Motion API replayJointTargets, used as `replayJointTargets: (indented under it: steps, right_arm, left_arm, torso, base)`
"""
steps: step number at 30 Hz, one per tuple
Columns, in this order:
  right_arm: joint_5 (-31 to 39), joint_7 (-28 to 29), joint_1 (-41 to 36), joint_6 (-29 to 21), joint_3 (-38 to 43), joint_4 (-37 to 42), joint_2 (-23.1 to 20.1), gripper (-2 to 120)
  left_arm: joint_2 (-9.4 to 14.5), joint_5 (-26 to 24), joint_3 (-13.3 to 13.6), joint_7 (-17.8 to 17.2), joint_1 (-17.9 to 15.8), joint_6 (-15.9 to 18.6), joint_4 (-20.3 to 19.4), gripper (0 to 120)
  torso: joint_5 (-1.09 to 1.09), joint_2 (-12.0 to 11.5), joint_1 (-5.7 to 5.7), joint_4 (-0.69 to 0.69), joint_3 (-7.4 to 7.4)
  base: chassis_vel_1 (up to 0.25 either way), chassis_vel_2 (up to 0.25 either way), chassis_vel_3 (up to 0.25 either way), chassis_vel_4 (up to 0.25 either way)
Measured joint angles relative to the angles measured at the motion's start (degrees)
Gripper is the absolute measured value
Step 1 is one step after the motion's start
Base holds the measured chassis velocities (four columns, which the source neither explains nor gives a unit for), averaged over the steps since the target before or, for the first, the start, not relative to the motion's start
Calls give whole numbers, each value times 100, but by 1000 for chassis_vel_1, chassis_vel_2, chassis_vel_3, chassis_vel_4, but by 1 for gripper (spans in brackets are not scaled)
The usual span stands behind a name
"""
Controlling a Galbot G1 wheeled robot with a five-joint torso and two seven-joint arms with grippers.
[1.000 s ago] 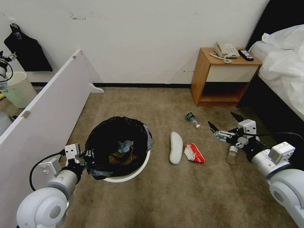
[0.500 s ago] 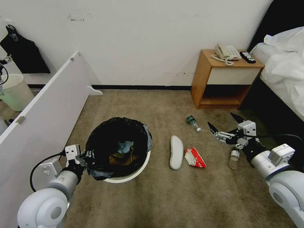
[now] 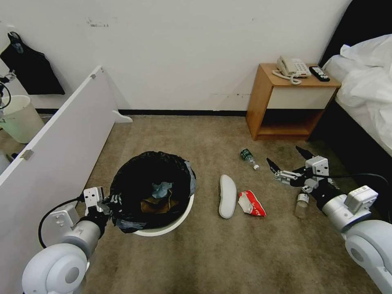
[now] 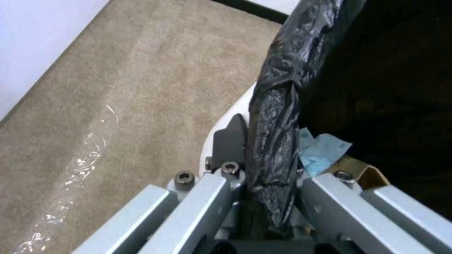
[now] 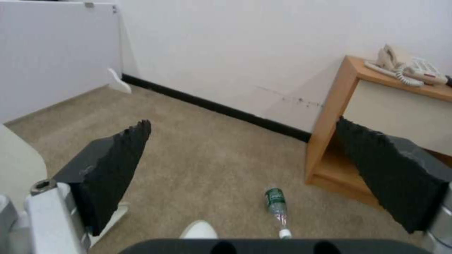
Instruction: Pick up the trash bin, then pick up the garbage from the floor and place it into the trash bin.
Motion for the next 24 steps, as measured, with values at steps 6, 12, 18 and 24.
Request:
replayJointTargets:
  steps: [6,12,18,24]
  right_arm:
    - [14,-5,-19,-31,14,16,-4,100]
    - [25,-6,-21,-44,15,20,-5,100]
    - [31,-16,-17,-48,10,17,-11,100]
    - [32,-25,-29,-50,10,17,-19,100]
  left_arm:
    - [-26,14,19,1,-2,0,0,1]
    - [-37,44,39,9,2,0,0,1]
    - [-18,41,37,10,1,-1,0,1]
    - [-32,42,61,10,-10,-4,0,1]
  torso:
    - [0,0,0,0,1]
    - [0,0,0,0,0]
    - [1,0,0,-1,0]
    - [1,0,0,2,1]
  base:
    - [0,0,0,0]
    - [0,0,0,0]
    - [-26,21,27,-29]
    - [-128,132,134,-131]
